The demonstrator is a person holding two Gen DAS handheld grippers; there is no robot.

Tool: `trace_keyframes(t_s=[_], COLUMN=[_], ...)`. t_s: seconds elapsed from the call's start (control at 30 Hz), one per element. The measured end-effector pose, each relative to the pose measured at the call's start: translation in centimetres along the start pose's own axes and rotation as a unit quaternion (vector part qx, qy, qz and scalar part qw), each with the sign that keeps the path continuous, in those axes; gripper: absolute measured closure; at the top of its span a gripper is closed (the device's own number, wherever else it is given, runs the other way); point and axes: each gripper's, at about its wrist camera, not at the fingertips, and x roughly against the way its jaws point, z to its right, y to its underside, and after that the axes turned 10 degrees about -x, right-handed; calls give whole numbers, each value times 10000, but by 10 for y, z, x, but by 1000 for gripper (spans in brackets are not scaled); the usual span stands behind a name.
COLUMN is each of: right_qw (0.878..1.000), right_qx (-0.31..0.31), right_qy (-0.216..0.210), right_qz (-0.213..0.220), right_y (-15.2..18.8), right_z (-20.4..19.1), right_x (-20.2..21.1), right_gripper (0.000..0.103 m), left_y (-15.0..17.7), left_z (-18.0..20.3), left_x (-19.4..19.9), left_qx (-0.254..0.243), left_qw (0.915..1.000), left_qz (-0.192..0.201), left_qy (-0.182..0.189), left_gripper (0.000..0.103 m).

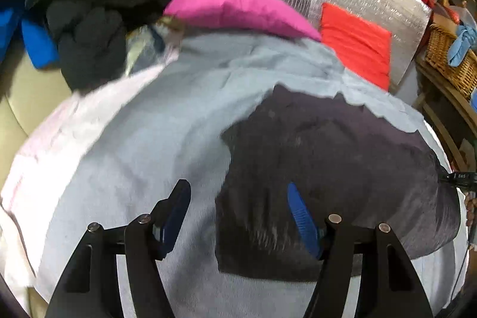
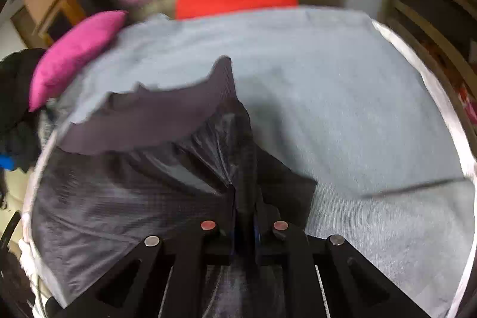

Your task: Fold large clothes

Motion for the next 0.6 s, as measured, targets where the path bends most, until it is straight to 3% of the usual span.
trace_keyframes(t_s=[0.07,0.13,0.17,0.2,0.27,0.33,0.43,0.5,0.6], right_qw=[9999,9997,9993,9989,9981,9954,9850,9751,9753], right_qx=[-98,-225,-298,-319,-344,-497,-762,-823,-923], right_qy=[-55,-79,-216,-278,-222,-449,-1290,-1936,-1987], right_qz=[5,75,116,187,471,686,850,704,276], right_y=[5,4,4,6,9,16,33,53,67], right_z=[0,0,0,0,0,3,-2,-12,-15], right_x=[-10,-5,5,15,37,64,94,96,62], right_gripper=[86,71,44,25,25,25,24,24,23], left_y=[-1,-6,-9,-13,-19,-21,-21,-16,-6], left_z=[6,19,27,37,57,77,102,114,116], left_x=[0,8,14,19,24,26,13,-10,-47], left_qx=[30,-57,-136,-252,-499,-730,-978,-1159,-1172], left_qw=[9999,9997,9993,9985,9967,9947,9930,9928,9918], left_qz=[-47,128,248,361,527,637,595,223,-499], left_qy=[94,215,264,314,354,357,299,200,-43], left_gripper=[35,35,35,33,28,27,27,27,26])
